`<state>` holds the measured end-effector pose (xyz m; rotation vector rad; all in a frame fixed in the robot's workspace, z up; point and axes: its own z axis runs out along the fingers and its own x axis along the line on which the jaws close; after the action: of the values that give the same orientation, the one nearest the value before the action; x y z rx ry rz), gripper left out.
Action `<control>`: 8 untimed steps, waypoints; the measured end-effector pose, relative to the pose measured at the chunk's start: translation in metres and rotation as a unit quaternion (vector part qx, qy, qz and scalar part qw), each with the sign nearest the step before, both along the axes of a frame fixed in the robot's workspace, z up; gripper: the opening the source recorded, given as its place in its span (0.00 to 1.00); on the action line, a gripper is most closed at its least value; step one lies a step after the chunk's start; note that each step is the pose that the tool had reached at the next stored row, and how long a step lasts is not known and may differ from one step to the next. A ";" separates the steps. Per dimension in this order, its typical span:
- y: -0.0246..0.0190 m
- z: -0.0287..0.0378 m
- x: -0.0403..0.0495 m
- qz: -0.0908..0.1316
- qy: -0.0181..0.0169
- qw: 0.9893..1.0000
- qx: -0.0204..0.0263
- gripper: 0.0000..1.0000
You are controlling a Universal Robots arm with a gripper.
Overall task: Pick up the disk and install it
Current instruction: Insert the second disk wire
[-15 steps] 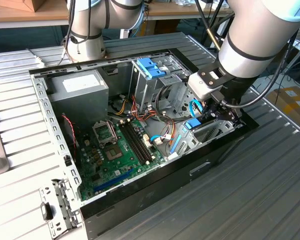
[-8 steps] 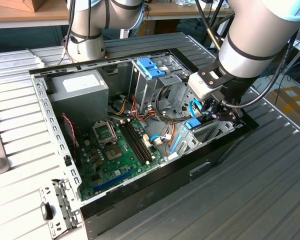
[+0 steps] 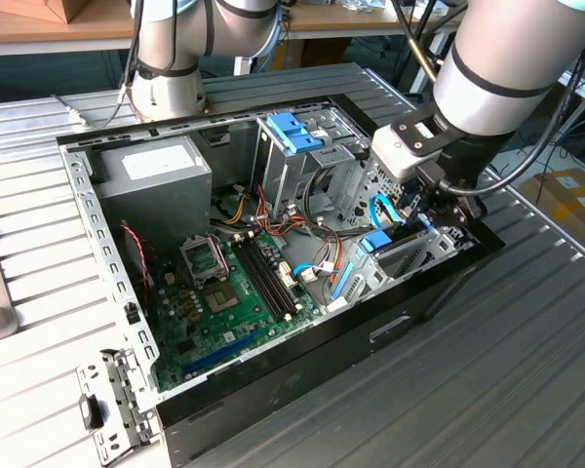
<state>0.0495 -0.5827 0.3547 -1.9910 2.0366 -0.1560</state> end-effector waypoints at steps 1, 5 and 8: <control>0.0002 -0.0004 0.0009 0.000 0.001 1.000 0.000 0.22; 0.0003 -0.0022 0.0087 -0.001 0.017 1.000 -0.001 0.10; 0.0003 -0.0025 0.0138 -0.001 0.065 0.998 -0.007 0.10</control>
<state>0.0633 -0.5824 0.3522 -2.0564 2.1211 -0.0432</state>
